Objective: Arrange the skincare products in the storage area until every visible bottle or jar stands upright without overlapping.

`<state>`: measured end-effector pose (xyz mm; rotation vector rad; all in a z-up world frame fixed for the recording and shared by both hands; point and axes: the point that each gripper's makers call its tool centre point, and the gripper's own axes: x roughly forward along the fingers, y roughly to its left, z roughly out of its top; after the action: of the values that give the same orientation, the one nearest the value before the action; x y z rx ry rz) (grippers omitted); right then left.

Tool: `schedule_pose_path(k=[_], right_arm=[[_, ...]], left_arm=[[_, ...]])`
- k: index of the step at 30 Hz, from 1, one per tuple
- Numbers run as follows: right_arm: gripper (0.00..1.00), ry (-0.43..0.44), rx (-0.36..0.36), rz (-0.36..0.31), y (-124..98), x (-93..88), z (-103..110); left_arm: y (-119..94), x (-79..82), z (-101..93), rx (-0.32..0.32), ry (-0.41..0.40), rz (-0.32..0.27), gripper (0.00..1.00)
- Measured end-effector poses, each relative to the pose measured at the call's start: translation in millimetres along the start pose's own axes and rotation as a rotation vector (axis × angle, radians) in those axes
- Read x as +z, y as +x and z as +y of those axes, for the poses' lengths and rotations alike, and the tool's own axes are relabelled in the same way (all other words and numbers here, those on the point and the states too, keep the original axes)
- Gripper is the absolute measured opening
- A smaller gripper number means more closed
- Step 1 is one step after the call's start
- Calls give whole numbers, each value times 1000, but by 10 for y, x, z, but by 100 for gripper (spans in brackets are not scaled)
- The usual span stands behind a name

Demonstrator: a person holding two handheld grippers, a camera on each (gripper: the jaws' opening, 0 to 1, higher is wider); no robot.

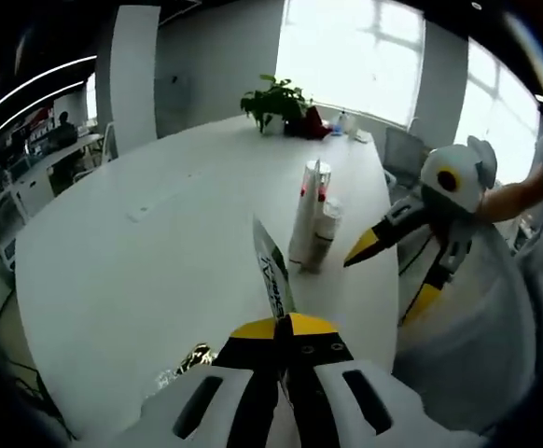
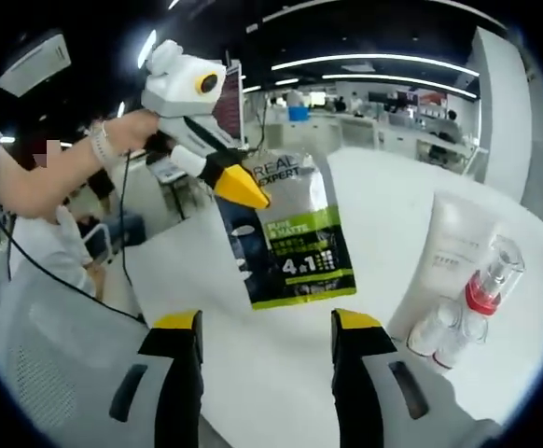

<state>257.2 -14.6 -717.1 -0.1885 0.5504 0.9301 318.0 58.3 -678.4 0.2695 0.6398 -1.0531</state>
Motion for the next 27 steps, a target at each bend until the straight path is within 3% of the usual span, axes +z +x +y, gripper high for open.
schedule_pose_path(k=[2, 9, 17, 20, 22, 27], right_arm=[[49, -1, 3, 2, -19, -13, -6], [48, -63, -32, -3, -120, -46, -113], [39, -78, 36, -5, -129, -127, -64], [41, -86, 72, 8, -143, -170, -35], [41, -62, 106, 16, -143, -209, -9], [31, -15, 150, 0, -178, -226, 3]], left_arm=[[-21, 16, -67, -16, 9, 2, 1], [-73, 19, -332, -64, 80, 25, 1], [-51, 74, -725, -184, 140, 14, 1], [-47, 130, -821, -225, 148, -9, 1], [-40, 166, -924, -277, 206, -36, 1], [10, 141, -922, -281, 190, -15, 1]])
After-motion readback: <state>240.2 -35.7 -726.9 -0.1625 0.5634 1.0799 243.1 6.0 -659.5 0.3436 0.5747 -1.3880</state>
